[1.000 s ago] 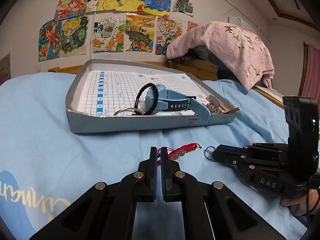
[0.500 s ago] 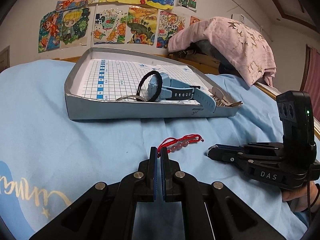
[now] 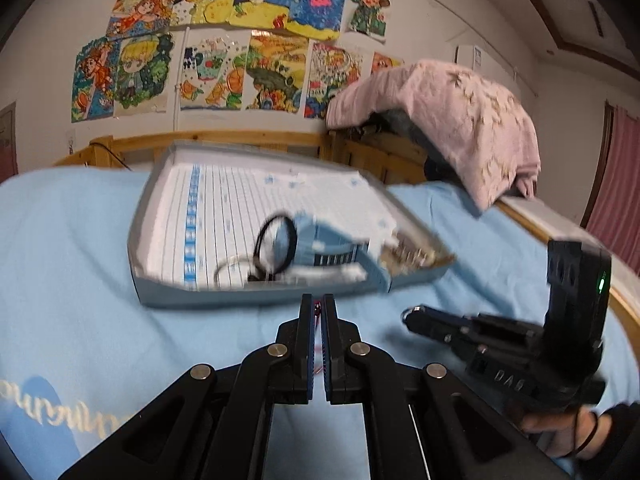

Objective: Organize jewelry
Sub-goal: 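Carry the bracelet into the tray with the left tool while the right carries the ring there, then release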

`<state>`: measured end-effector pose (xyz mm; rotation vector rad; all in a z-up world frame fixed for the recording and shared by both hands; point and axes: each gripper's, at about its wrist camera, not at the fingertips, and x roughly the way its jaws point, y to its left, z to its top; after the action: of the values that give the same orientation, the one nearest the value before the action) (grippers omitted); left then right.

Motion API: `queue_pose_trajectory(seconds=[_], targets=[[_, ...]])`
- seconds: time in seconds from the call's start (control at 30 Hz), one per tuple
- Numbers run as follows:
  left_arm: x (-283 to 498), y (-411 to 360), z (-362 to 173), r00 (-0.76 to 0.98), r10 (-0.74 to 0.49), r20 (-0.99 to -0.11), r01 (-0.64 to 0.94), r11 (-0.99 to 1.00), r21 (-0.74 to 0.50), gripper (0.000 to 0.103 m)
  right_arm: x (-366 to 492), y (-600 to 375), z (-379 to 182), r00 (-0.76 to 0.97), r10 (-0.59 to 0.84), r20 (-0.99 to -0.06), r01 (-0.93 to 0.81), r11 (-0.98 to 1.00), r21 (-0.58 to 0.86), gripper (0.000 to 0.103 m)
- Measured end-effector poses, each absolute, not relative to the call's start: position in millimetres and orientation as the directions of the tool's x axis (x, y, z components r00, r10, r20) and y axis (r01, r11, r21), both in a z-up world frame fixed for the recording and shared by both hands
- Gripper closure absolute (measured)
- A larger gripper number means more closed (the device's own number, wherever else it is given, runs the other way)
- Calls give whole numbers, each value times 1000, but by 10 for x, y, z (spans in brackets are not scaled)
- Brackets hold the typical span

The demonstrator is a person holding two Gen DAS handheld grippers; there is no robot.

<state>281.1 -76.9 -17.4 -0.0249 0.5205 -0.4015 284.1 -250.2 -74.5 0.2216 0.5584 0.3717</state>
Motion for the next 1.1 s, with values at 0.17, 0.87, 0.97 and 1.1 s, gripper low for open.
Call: queue_pose_trajectory(seconds=[0.17,0.87,0.97,1.1], targets=[[2879,-815,139,831,-335,-444,341,938,-70,100,2899,-2553,-613,815,394,-425,-289,912,291,95],[3548,-573,-436,822,-203,-532,157,979,-131,99,3511,-2603,-738,858,295,-420,-192,943,271,95],[3525,-540,-468,824,-207,-528,151,977,-149,99,3510,-2607,-748,859,290,-421,-190,945,265,94],[3496,-530,-490,826,-217,-520,159,975,-153,99,3484,-2568,-742,860,282,-425,-189,950,247,92]])
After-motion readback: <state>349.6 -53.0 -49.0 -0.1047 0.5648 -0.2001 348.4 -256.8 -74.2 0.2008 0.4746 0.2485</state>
